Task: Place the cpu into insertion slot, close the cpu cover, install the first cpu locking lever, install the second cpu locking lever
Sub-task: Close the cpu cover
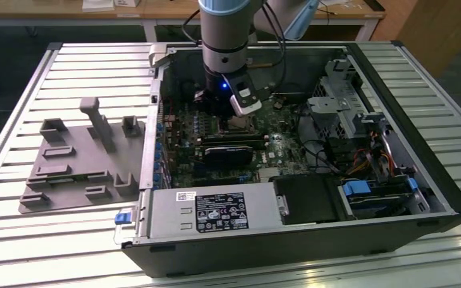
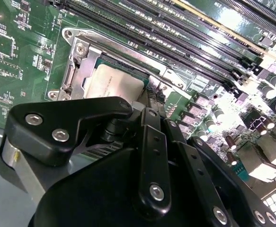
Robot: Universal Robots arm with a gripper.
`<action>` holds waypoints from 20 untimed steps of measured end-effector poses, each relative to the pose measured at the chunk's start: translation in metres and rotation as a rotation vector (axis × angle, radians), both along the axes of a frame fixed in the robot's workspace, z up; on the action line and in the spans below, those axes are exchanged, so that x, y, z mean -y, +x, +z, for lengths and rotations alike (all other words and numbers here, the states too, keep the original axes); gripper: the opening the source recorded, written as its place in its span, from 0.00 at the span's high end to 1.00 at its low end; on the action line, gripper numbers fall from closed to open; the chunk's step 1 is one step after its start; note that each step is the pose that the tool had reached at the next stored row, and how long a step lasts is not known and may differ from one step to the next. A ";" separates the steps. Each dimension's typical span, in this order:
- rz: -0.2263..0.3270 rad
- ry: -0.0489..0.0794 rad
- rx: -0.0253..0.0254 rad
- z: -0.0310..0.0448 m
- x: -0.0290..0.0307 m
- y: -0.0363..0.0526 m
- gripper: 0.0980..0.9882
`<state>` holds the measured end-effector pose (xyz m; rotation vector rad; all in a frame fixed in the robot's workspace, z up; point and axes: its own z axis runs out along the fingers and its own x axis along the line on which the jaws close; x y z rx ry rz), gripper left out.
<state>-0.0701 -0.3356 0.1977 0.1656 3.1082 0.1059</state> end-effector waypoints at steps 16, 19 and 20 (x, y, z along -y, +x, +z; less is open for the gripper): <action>0.000 0.000 -0.0002 0.0151 0.0000 0.0054 0.99; 0.000 0.000 -0.0008 0.0151 0.0000 0.0176 0.99; 0.000 0.000 -0.0011 0.0151 0.0000 0.0208 0.99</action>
